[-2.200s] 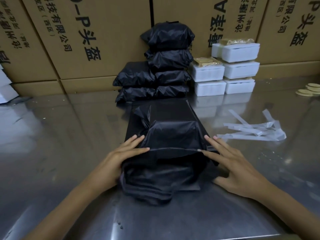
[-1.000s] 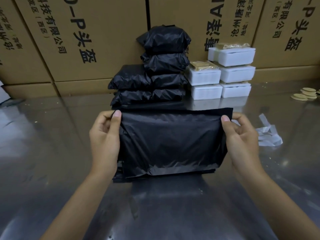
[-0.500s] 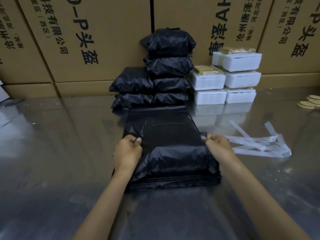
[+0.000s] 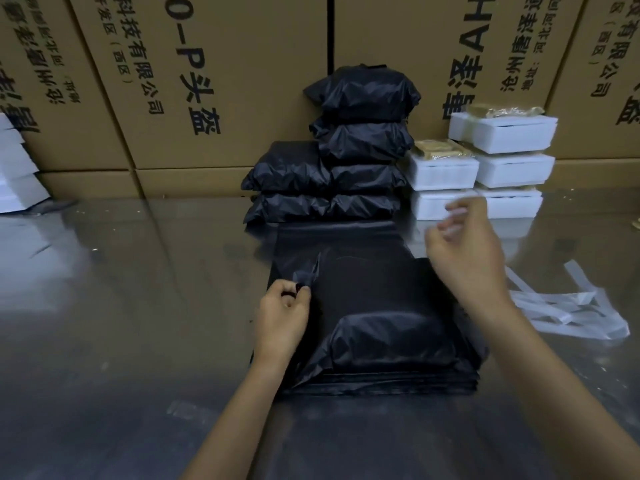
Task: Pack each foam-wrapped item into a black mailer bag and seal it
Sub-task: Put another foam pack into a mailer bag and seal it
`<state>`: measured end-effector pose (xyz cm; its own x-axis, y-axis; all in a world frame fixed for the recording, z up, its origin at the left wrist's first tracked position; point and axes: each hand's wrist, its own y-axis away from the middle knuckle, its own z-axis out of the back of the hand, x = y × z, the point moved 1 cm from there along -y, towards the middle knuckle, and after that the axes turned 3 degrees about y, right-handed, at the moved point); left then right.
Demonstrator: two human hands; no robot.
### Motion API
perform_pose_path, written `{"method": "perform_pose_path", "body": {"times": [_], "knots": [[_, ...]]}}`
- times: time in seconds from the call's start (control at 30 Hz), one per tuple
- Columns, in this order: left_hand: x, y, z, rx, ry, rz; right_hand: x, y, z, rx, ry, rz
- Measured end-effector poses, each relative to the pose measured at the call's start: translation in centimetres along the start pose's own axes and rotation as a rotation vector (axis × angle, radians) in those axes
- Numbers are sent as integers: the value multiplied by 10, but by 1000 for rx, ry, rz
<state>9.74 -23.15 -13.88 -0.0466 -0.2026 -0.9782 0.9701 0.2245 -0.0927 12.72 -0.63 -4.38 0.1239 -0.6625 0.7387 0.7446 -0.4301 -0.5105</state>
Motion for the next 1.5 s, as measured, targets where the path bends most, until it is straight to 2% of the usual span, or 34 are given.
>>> {"method": "perform_pose_path", "body": {"times": [0.03, 0.1, 0.17, 0.23, 0.3, 0.37, 0.43, 0.53, 0.83, 1.17, 1.5], "knots": [[0, 0, 1, 11, 92, 59, 19, -2, -11, 10, -77, 96], [-1, 2, 2, 27, 220, 116, 51, 0, -44, 159, -186, 216], [-1, 4, 4, 17, 278, 101, 67, 6, -82, 410, -240, 219], [-3, 6, 7, -13, 296, 10, 66, 10, -112, 631, -239, 144], [-6, 7, 12, -21, 290, -134, 58, 11, -125, 686, -234, 86], [-10, 7, 15, -34, 233, -255, 50, 11, -125, 689, -332, 78], [-13, 7, 18, -75, 155, -364, 45, 13, -121, 773, -375, 119], [-15, 9, 20, -137, 77, -471, 46, 16, -115, 886, -313, 215], [-16, 6, 21, -182, 122, -431, 45, 14, -105, 1009, -345, 265], [-15, 6, 20, -174, 116, -415, 45, 14, -101, 1011, -408, 293], [-15, 5, 20, -165, 97, -424, 46, 14, -101, 999, -442, 228]]}}
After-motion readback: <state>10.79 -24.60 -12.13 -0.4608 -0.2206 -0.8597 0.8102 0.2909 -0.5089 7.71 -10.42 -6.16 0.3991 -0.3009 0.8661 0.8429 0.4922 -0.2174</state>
